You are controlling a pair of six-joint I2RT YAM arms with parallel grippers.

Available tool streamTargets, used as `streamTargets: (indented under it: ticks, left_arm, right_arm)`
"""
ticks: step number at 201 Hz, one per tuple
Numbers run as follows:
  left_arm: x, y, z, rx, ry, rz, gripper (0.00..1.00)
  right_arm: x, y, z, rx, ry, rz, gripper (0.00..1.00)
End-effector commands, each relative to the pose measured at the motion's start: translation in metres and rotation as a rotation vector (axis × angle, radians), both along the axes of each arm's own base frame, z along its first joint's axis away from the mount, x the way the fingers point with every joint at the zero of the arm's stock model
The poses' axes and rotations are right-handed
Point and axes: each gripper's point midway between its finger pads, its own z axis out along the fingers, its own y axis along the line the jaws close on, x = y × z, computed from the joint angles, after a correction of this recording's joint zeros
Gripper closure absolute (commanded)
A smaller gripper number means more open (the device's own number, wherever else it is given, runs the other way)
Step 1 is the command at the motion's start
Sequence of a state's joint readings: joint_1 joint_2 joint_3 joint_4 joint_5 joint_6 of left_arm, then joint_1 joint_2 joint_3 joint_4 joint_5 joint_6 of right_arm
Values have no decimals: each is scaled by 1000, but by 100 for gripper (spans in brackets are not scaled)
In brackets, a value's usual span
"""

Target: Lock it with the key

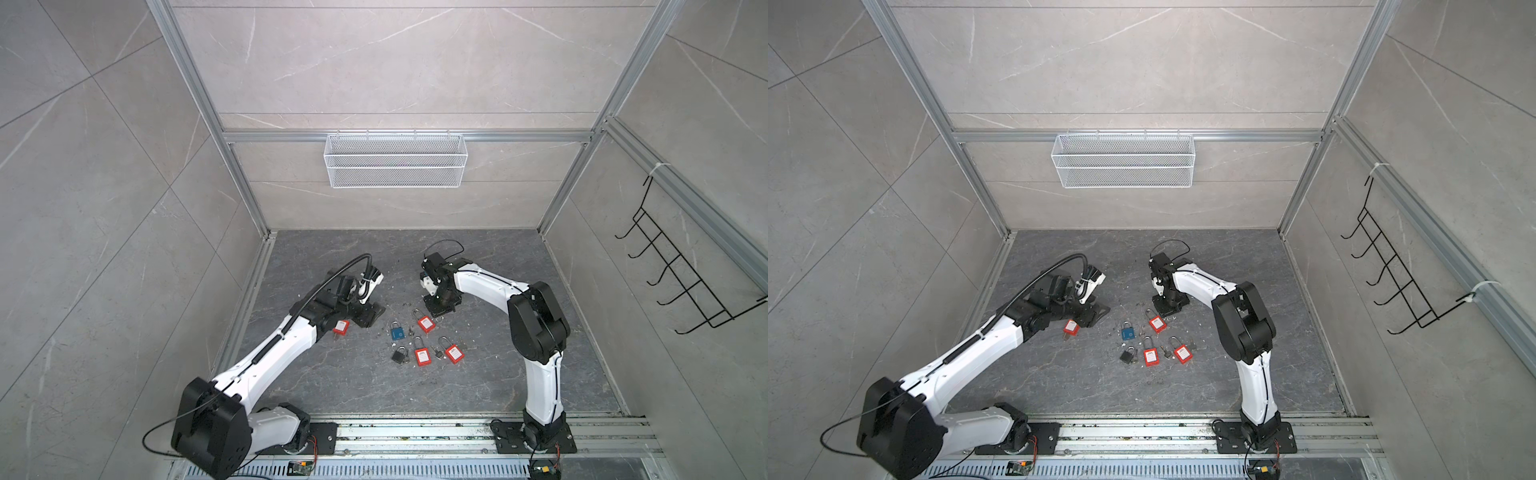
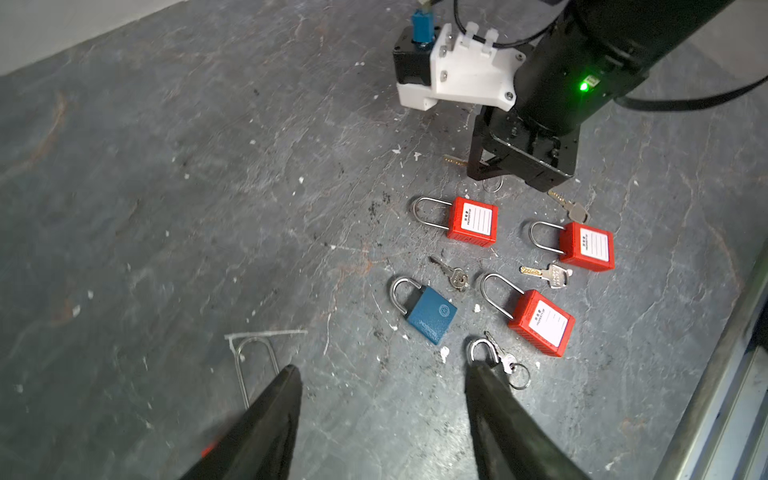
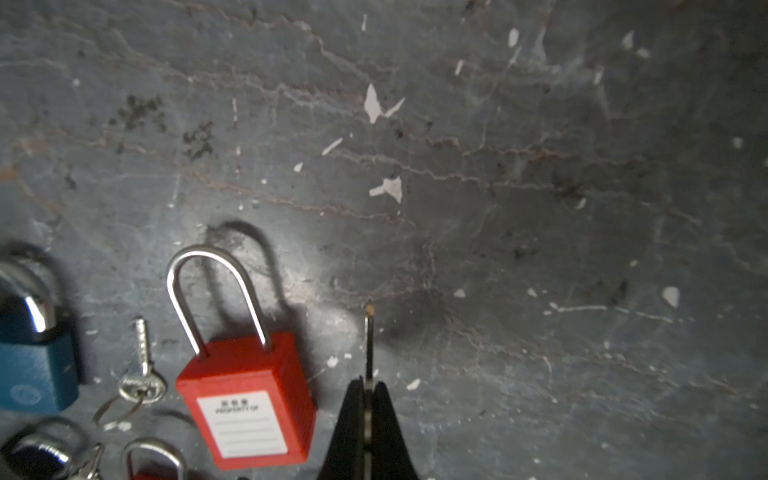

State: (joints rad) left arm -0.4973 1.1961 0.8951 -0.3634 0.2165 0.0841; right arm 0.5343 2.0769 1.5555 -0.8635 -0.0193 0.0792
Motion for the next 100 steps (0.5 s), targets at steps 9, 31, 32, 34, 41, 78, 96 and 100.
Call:
streamTargets:
  ticks: [9, 31, 32, 34, 41, 78, 96, 100]
  left_arm:
    - [-6, 19, 17, -73, 5, 161, 26]
    - [-11, 27, 15, -82, 12, 213, 27]
    - [-10, 28, 14, -81, 12, 216, 27]
    - [-11, 29, 14, -79, 14, 221, 27]
    - [-11, 31, 12, -71, 19, 234, 27]
    - [-13, 45, -1, -9, 63, 304, 26]
    - [-14, 56, -10, 38, 86, 355, 25]
    - [-13, 59, -11, 47, 90, 370, 24]
  right_arm:
    - [-9, 5, -6, -25, 33, -32, 100]
    - [-24, 14, -13, -26, 56, -35, 100]
    - [-24, 14, -14, -25, 57, -35, 100]
    - [-26, 15, -14, -26, 59, -33, 100]
    - [-31, 18, -16, -27, 62, -31, 100]
    - [-46, 24, -16, -13, 58, -85, 100]
    - [-50, 23, -15, -11, 62, -128, 100]
    - [-50, 23, -14, -9, 62, -133, 100]
